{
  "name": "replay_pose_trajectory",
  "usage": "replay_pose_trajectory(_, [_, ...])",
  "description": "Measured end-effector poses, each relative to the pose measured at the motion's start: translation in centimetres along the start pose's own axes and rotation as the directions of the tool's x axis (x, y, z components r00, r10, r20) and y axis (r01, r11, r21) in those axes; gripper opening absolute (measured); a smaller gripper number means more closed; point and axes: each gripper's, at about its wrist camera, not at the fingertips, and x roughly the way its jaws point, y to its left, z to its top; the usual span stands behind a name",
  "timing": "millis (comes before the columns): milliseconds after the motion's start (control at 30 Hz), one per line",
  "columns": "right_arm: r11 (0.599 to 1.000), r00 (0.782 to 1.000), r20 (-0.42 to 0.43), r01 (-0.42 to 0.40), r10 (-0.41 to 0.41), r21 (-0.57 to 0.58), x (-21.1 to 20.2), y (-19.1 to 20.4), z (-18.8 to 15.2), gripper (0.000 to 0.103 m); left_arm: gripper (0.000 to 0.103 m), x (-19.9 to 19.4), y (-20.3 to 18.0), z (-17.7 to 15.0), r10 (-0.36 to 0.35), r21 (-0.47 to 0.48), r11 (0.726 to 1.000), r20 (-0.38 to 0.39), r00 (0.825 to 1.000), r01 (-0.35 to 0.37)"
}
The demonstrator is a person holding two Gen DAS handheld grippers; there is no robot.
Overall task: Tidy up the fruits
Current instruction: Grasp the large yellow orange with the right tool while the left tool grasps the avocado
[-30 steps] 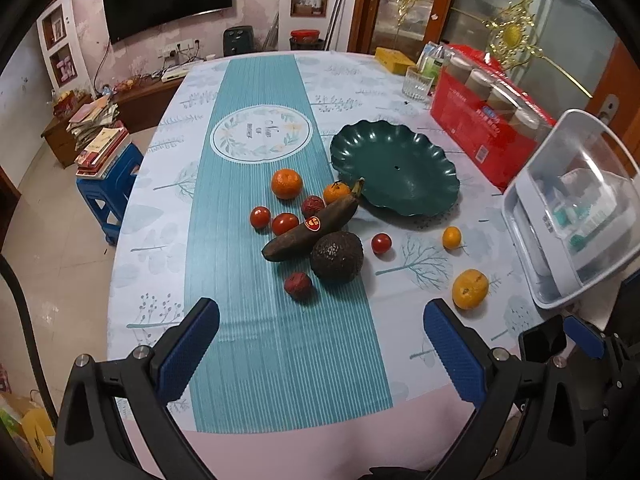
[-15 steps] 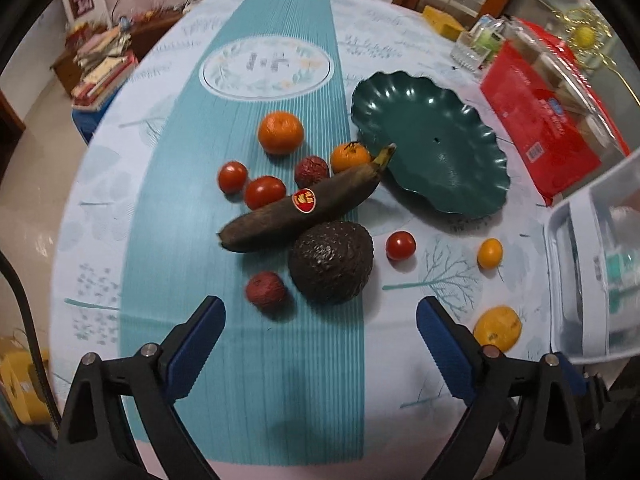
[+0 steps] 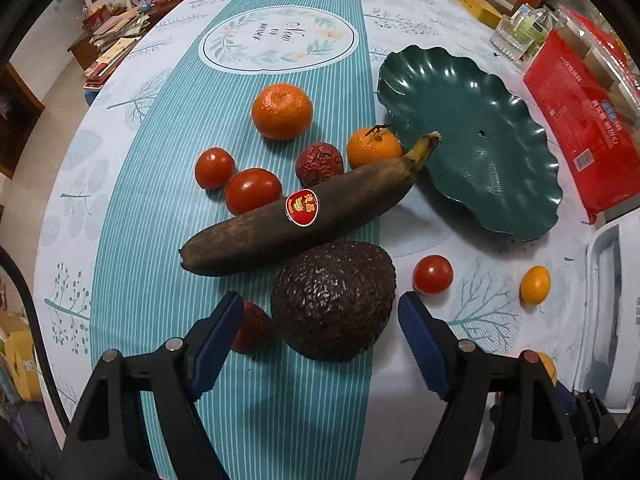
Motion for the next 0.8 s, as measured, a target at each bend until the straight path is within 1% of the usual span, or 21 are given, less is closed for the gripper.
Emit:
replay_pose_trajectory(33, [1.0, 1.0, -0.004, -0.002, 0.002, -0.003, 0.1, -0.1, 0.2, 0.066, 0.078, 0.2, -0.2, 0.1, 0.013, 0.006, 1.0, 0.0, 1.0, -0.013])
replay_pose_trajectory(200, [0.999, 0.999, -0.031, -0.012, 0.011, -0.029, 1.0, -0.4, 0.7, 0.063, 0.077, 0.6, -0.8, 0.4, 0.021, 0.022, 1.0, 0.008, 1.0, -0.021])
replay_pose_trajectory(267, [0.999, 0.999, -0.034, -0.005, 0.003, -0.035, 1.2, -0.3, 0.8, 0.059, 0.069, 1.0, -0.9, 0.5, 0.02, 0.028, 0.999, 0.0, 1.0, -0.02])
replay_pose_trajectory(300, [0.999, 0.999, -0.036, -0.002, 0.001, -0.036, 1.4, -0.4, 1.0, 0.055, 0.066, 1.2, -1.0, 0.6, 0.019, 0.03, 0.999, -0.005, 1.0, -0.019])
replay_pose_trajectory(333, [0.999, 0.999, -0.039, -0.009, 0.008, -0.034, 1.5, -0.5, 1.0, 0.054, 0.064, 1.5, -1.1, 0.6, 0.022, 0.034, 0.999, -0.013, 1.0, -0.021])
replay_pose_trajectory(600, [0.999, 0.998, -0.055, -0.027, 0.025, -0.034, 1.5, -0.8, 1.1, 0.052, 0.063, 1.7, -1.4, 0.6, 0.037, 0.048, 0.998, -0.028, 0.999, -0.036])
replay_pose_trajectory(700, [0.998, 0.996, -0.069, -0.056, 0.054, -0.017, 1.6, -1.1, 1.5, 0.051, 0.063, 1.6, -1.5, 0.4, 0.056, 0.055, 0.997, -0.033, 0.998, -0.054])
replay_pose_trajectory(800, [0.992, 0.989, -0.08, -0.124, 0.126, 0.036, 1.6, -1.7, 1.8, 0.051, 0.063, 1.4, -1.5, 0.0, 0.064, 0.059, 0.996, -0.038, 0.997, -0.061])
